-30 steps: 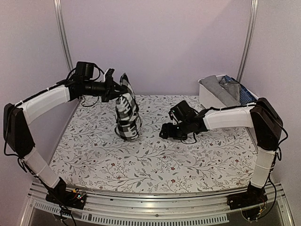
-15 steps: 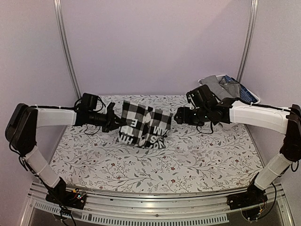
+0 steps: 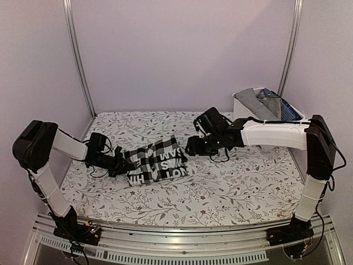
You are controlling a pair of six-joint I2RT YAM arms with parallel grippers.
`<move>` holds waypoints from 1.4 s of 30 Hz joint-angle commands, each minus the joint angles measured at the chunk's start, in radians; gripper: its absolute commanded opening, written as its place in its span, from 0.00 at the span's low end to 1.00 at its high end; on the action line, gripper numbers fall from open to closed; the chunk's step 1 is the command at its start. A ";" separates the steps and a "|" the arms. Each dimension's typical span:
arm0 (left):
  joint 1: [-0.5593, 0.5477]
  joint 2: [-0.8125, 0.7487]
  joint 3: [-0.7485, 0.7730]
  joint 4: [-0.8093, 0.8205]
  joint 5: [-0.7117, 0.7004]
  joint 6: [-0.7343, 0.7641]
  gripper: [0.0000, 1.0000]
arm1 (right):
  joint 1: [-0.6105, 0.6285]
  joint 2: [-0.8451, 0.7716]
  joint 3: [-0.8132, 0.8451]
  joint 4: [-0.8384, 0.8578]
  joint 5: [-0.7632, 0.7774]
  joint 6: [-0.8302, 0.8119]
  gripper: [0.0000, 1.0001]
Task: Fold and stack the long sleeve shirts
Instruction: Place the square-folded shirt at the center of the board, then smooth out the square-folded shirt at the center of the board.
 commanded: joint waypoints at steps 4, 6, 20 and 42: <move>0.008 -0.016 0.087 -0.071 -0.065 0.037 0.00 | 0.023 0.153 -0.052 0.212 -0.180 -0.020 0.59; 0.009 -0.006 0.093 -0.091 -0.060 0.039 0.00 | 0.028 0.176 -0.055 0.246 -0.198 -0.019 0.54; 0.004 0.027 0.116 -0.091 -0.081 0.027 0.00 | 0.058 0.212 -0.111 0.310 -0.230 0.022 0.13; -0.014 0.063 0.197 -0.175 -0.129 0.102 0.00 | -0.037 0.081 -0.126 0.328 -0.165 -0.041 0.68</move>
